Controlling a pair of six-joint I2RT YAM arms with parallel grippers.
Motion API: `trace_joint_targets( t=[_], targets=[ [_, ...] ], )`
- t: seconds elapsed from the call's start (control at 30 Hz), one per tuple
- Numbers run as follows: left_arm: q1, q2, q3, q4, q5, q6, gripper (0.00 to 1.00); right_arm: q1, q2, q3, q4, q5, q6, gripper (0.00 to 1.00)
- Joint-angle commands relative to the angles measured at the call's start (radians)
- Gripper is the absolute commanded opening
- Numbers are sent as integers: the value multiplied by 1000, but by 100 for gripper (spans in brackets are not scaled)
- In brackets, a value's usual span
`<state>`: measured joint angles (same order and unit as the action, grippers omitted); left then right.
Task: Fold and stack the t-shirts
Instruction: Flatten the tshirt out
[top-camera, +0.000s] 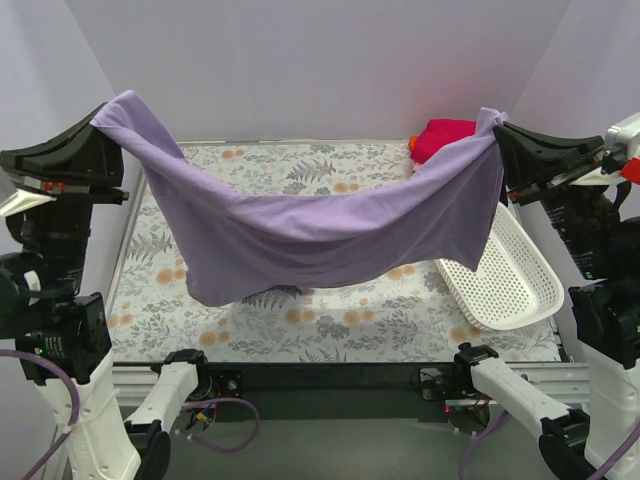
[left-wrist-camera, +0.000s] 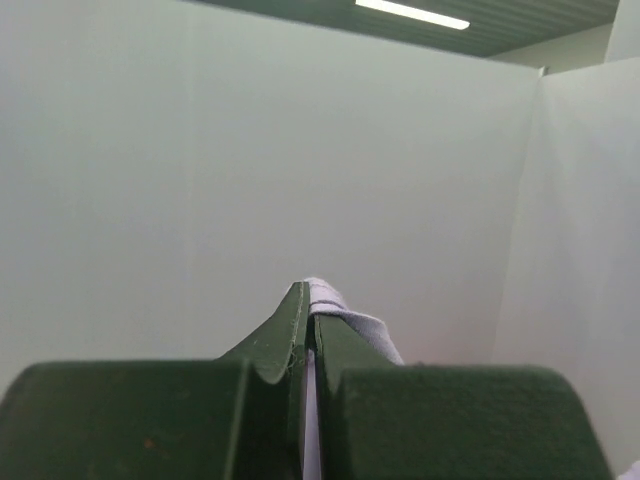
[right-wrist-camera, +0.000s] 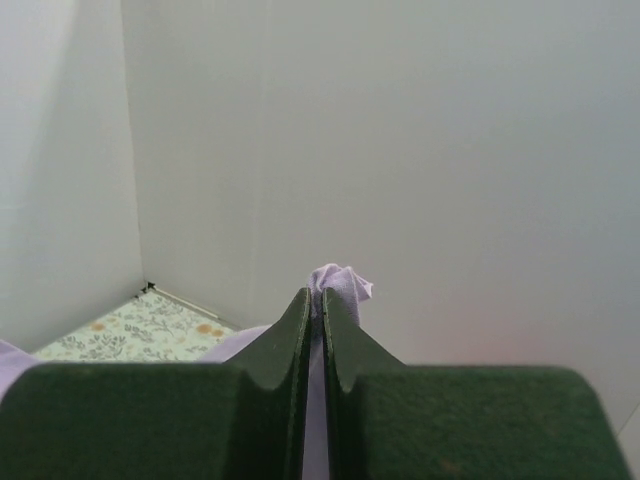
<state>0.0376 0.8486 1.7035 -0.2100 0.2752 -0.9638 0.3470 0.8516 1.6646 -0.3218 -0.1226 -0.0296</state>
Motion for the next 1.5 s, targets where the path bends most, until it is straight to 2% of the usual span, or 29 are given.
trace_joint_targets(
  t=[0.0, 0.17, 0.33, 0.5, 0.63, 0.73, 0.87, 0.97, 1.07, 1.2, 1.4, 1.47],
  targets=[
    [5, 9, 90, 9, 32, -18, 0, -5, 0, 63, 35, -37, 2, 1],
    [5, 10, 64, 33, 36, -33, 0, -5, 10, 52, 49, -38, -3, 1],
    [5, 46, -112, 126, -5, -44, 0, -5, 78, -22, 85, 17, -9, 1],
    [5, 255, -163, 178, -18, -55, 0, -5, 246, -57, 157, 34, 7, 1],
    [5, 470, -104, 179, -25, -36, 0, -6, 391, -34, 207, 37, 17, 1],
    [5, 564, -45, 188, -37, -9, 0, -13, 510, 16, 234, 40, 13, 1],
    [5, 714, 153, 181, -2, 7, 0, -23, 670, 205, 225, 26, 10, 1],
    [5, 764, 266, 158, 21, 19, 0, -25, 714, 305, 208, 5, 11, 1],
    [5, 756, 295, 159, 41, 40, 0, -25, 707, 334, 201, -11, 10, 1],
    [5, 667, 245, 158, 44, 56, 0, -25, 632, 291, 199, -17, -1, 1],
    [5, 422, 58, 153, 96, 54, 0, -25, 419, 80, 199, -95, -3, 1],
    [5, 319, -1, 141, 168, 47, 0, -25, 330, 15, 196, -123, -3, 1]
  ],
)
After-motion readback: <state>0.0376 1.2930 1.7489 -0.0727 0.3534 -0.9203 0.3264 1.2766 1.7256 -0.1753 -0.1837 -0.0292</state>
